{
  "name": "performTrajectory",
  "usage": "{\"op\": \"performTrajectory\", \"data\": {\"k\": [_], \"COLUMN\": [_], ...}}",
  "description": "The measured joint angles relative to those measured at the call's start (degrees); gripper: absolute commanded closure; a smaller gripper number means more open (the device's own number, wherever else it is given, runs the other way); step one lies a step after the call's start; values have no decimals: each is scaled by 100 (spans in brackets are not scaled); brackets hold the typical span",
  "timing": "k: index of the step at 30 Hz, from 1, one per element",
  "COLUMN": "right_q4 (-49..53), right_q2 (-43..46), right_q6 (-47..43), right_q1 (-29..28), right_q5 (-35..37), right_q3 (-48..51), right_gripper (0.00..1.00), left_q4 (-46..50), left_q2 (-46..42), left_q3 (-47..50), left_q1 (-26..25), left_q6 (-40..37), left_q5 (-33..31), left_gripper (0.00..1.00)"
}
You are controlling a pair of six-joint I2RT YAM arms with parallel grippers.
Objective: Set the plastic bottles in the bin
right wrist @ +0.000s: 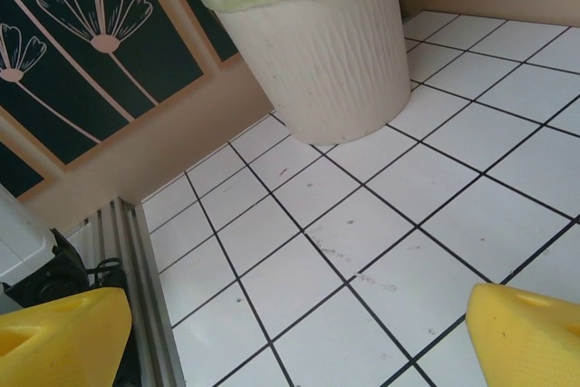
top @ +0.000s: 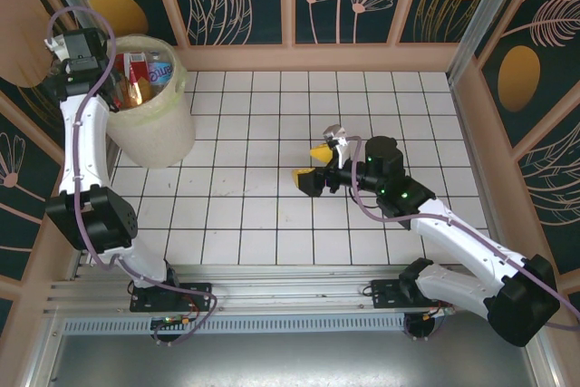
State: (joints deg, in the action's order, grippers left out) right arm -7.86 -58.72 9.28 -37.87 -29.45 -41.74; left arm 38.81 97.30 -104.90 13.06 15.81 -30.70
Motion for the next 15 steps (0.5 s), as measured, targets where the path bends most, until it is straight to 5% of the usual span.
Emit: {"op": "performTrajectory", "data": {"k": [6, 15], "right_q4": [17, 24], "right_q2": [0, -70], "right_q6": [2, 2], "right_q1": [0, -2], "right_q5": [61, 149], "right_q3": [7, 17], "right_gripper": [4, 4], "left_q4": [-240, -306], "left_q2": [181, 968], "left_q3": [-133, -914], "left_q1": [79, 94], "left_q6": [-28, -138], "left_q5": [157, 435], "left_gripper": [25, 32]}}
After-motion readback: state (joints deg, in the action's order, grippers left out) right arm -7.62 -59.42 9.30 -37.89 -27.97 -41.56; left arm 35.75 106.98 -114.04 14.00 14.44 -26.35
